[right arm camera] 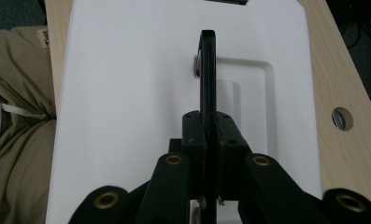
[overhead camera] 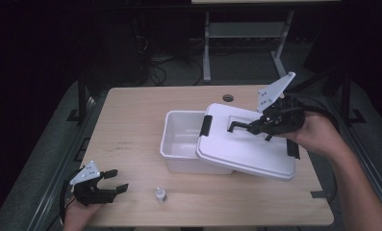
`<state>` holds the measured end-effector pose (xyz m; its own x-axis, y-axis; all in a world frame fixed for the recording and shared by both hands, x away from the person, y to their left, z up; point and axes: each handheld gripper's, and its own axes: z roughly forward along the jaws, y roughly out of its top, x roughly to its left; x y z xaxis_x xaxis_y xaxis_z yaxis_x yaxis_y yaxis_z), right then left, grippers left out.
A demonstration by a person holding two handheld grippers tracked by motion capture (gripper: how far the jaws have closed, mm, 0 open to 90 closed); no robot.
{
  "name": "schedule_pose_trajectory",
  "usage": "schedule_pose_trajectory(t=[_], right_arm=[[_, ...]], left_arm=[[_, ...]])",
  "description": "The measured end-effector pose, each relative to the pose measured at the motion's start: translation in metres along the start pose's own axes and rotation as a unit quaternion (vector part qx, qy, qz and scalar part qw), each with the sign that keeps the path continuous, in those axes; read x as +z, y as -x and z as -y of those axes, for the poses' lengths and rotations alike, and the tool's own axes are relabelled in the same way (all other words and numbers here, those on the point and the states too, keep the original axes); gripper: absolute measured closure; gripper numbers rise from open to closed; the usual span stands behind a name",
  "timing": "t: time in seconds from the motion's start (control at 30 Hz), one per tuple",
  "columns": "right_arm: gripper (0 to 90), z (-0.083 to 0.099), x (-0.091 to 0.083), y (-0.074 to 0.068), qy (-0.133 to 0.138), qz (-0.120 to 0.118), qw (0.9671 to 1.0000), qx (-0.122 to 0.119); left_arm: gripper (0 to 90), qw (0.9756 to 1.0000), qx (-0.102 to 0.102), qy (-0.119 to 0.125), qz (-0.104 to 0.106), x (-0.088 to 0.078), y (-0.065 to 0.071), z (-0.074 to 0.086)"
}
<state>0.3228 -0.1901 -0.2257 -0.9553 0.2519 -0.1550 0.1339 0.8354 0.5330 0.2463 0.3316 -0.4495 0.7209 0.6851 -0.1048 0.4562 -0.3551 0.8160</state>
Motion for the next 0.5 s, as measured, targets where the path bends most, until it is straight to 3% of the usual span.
schedule_pose_trajectory(t=[0.5], right_arm=[[84.3,0.051,-0.028,-0.018,-0.001,0.022,0.9991,0.036]], left_arm=[[25.8,1.0,-0.001,0.002,-0.001,-0.001,0.001,0.0]])
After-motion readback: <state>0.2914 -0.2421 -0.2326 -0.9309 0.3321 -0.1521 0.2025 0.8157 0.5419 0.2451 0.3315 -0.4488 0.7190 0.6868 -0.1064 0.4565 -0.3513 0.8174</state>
